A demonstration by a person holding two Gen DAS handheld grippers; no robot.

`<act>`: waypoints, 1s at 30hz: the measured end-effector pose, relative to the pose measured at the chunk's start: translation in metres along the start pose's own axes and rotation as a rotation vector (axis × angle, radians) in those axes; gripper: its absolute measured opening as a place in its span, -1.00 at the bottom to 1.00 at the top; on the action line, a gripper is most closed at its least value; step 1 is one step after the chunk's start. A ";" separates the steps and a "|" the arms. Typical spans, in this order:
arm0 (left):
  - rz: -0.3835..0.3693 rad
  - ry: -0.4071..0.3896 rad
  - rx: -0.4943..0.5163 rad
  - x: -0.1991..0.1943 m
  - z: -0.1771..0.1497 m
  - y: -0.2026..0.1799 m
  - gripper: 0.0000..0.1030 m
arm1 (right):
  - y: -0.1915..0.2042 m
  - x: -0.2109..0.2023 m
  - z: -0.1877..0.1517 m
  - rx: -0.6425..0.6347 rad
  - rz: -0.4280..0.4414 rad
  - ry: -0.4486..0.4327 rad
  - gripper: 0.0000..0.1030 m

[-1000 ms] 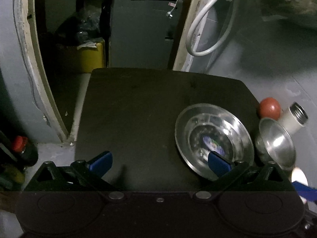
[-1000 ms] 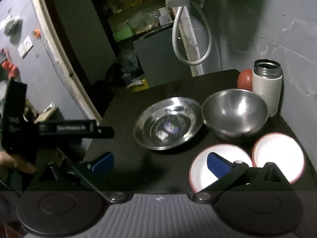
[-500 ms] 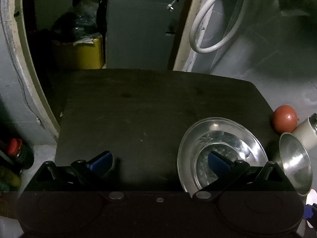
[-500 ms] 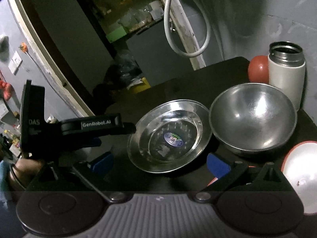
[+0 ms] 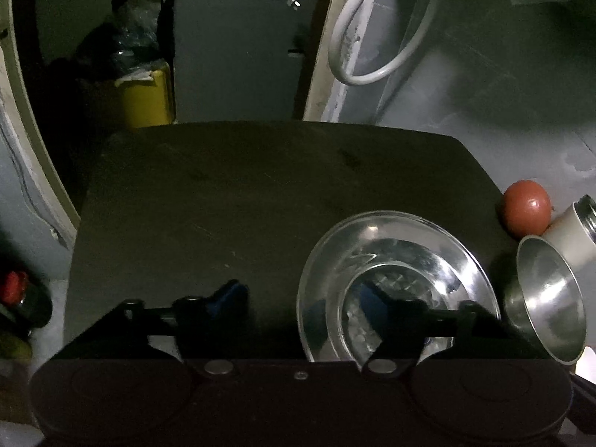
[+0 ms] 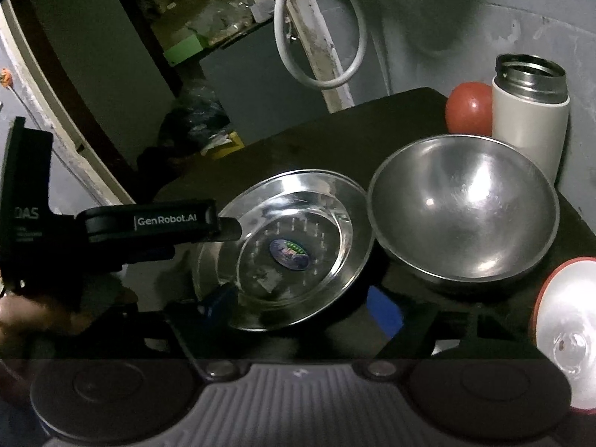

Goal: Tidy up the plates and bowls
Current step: 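Grasp the rim of the labeled steel plate with the left gripper, then lift the labeled plate with the left gripper and carry it to the plate stack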

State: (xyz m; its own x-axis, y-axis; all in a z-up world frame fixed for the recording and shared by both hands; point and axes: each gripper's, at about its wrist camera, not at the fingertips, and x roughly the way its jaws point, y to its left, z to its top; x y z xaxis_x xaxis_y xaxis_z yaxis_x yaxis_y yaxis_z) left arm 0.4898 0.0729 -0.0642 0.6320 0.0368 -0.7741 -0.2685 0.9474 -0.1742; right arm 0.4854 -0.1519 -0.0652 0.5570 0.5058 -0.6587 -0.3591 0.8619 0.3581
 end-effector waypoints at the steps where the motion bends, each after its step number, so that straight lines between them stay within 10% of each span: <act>1: -0.006 0.004 0.002 0.001 0.000 -0.001 0.03 | 0.000 0.000 0.001 0.001 -0.005 -0.005 0.55; 7: -0.027 0.013 0.012 0.003 -0.001 -0.002 -0.52 | -0.001 0.005 0.003 0.001 -0.029 0.002 0.11; 19: -0.019 -0.011 0.008 -0.006 -0.012 -0.001 -0.57 | -0.005 0.006 0.003 -0.044 -0.052 -0.002 -0.37; 30: -0.001 -0.035 -0.002 -0.031 -0.033 0.013 -0.57 | 0.002 0.001 -0.002 -0.102 -0.007 -0.023 -0.40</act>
State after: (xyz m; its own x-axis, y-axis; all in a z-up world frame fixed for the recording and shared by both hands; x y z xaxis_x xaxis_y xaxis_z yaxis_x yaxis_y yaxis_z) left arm 0.4429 0.0733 -0.0618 0.6571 0.0466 -0.7524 -0.2688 0.9470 -0.1761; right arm 0.4839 -0.1504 -0.0661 0.5765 0.5015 -0.6451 -0.4286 0.8577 0.2838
